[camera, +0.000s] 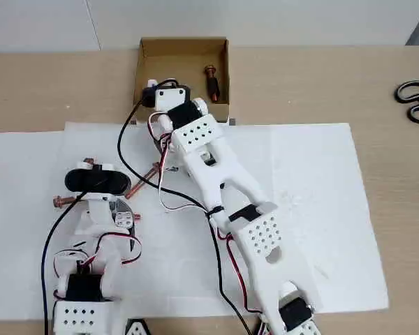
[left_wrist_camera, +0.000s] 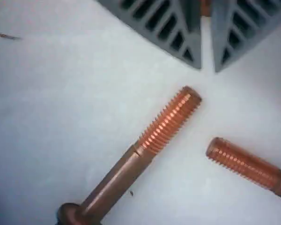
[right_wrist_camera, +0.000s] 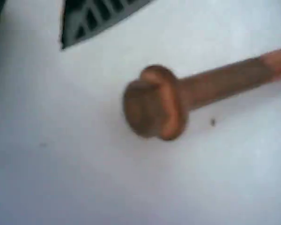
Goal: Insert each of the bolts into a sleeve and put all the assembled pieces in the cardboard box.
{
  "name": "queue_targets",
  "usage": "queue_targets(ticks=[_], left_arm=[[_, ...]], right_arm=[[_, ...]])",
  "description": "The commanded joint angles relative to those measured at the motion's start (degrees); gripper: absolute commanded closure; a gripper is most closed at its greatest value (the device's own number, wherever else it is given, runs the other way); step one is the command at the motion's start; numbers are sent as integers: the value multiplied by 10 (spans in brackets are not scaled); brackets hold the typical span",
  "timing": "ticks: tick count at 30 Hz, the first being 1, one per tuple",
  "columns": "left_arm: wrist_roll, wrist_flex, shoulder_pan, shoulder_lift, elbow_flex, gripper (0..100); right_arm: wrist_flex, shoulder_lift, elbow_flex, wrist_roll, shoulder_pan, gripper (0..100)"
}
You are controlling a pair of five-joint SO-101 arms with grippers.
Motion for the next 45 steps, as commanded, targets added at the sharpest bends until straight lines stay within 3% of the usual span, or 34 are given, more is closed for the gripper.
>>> queue_targets(ticks=[1, 21, 28, 36, 40, 45], left_arm=[[0, -13, -4, -5, -2, 995], [0, -12, -4, -5, -2, 995], [0, -12, -4, -5, -2, 995], [0, -12, -4, -5, -2, 995], [0, -12, -4, -5, -2, 995], [0, -12, -3, -5, -3, 995]], right_arm=[[-2, -35, -4, -2, 0, 812], [-7, 36, -4, -5, 27, 813], [-7, 32, -21, -2, 37, 995], [0, 30, -94, -1, 37, 995], [62, 29, -207, -1, 37, 995], [67, 4, -265, -1, 69, 995]])
